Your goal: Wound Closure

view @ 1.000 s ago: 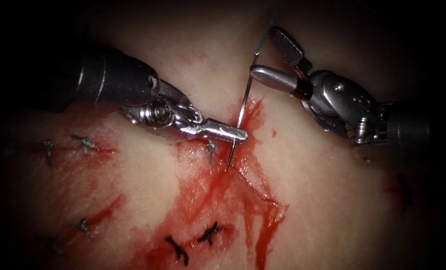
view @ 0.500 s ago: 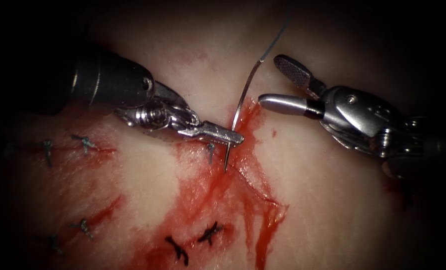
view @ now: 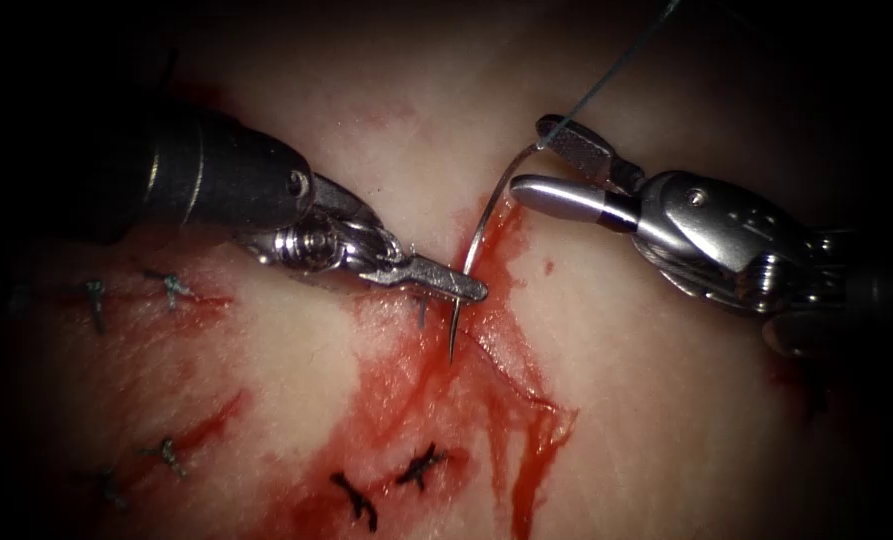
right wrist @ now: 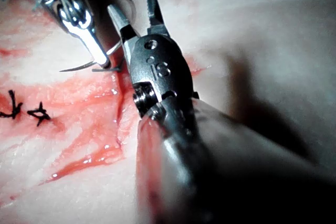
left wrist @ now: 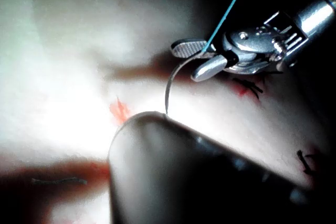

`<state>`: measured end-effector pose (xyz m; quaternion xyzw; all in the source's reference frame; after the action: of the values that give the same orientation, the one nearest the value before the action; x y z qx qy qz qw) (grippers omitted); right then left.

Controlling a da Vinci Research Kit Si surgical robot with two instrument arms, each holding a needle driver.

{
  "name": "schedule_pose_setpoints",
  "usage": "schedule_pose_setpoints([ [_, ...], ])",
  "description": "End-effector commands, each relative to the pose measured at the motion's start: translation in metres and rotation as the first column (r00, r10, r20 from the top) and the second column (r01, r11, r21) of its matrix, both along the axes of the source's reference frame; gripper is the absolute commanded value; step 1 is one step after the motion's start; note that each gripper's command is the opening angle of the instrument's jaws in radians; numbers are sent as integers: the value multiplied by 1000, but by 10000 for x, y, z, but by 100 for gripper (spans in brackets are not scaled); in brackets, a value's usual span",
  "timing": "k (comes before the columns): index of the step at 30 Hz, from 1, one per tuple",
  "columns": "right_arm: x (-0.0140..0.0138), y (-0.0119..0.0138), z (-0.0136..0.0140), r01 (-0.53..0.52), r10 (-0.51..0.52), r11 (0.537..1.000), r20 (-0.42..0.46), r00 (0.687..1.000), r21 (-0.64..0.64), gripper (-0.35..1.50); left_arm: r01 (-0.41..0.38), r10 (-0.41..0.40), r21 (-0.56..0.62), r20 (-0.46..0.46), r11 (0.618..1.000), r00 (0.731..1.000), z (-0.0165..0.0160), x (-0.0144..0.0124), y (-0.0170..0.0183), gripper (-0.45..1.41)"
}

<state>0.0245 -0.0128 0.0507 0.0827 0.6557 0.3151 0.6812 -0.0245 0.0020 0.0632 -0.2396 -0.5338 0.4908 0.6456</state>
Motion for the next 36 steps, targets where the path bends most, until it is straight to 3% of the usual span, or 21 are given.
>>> schedule_pose_setpoints([
  [1, 10, -1, 3, 0, 0, 1000, -2, 1000, -1, 34, 1, -1, 0, 0, 1000, 1000, 5, -5, -1, -45],
  [11, 18, -3, 7, -7, 7, 1000, 0, 1000, 6, 29, 2, -2, 0, -1, 1000, 1000, 4, -8, -3, -45],
  [16, 19, -3, 8, -8, 8, 1000, 1, 1000, 5, 9, -3, 3, 2, 2, 1000, 1000, 4, -8, -4, -45],
  [19, 18, -3, 8, -5, 5, 1000, -1, 1000, 5, -35, -11, 11, 5, 6, 1000, 1000, 4, -8, -4, -45],
  [23, 15, -4, 7, 16, -16, 1000, 7, 1000, 9, -35, -15, 15, -1, 4, 1000, 1000, 5, -10, -4, -45],
  [24, 15, -3, 7, 20, -20, 1000, 15, 1000, 11, -35, -22, 22, -23, 9, 999, 1000, 6, -11, -4, -35],
  [25, 14, -3, 7, 27, -27, 1000, 27, 999, -3, -35, -29, 30, -50, 21, 998, 999, 7, -11, -3, -3],
  [28, 11, -2, 7, 41, -39, 998, 43, 998, -39, -35, 5, 3, -143, 61, 990, 998, 8, -10, 1, 59],
  [30, 7, 0, 8, 31, -27, 997, 59, 998, -67, -35, 25, -10, -202, 76, 979, 997, 8, -8, 7, 83],
  [36, -19, 13, 18, 32, -14, 985, 105, 994, -172, -35, 78, -64, -337, 53, 938, 997, 0, 15, 39, 79],
])
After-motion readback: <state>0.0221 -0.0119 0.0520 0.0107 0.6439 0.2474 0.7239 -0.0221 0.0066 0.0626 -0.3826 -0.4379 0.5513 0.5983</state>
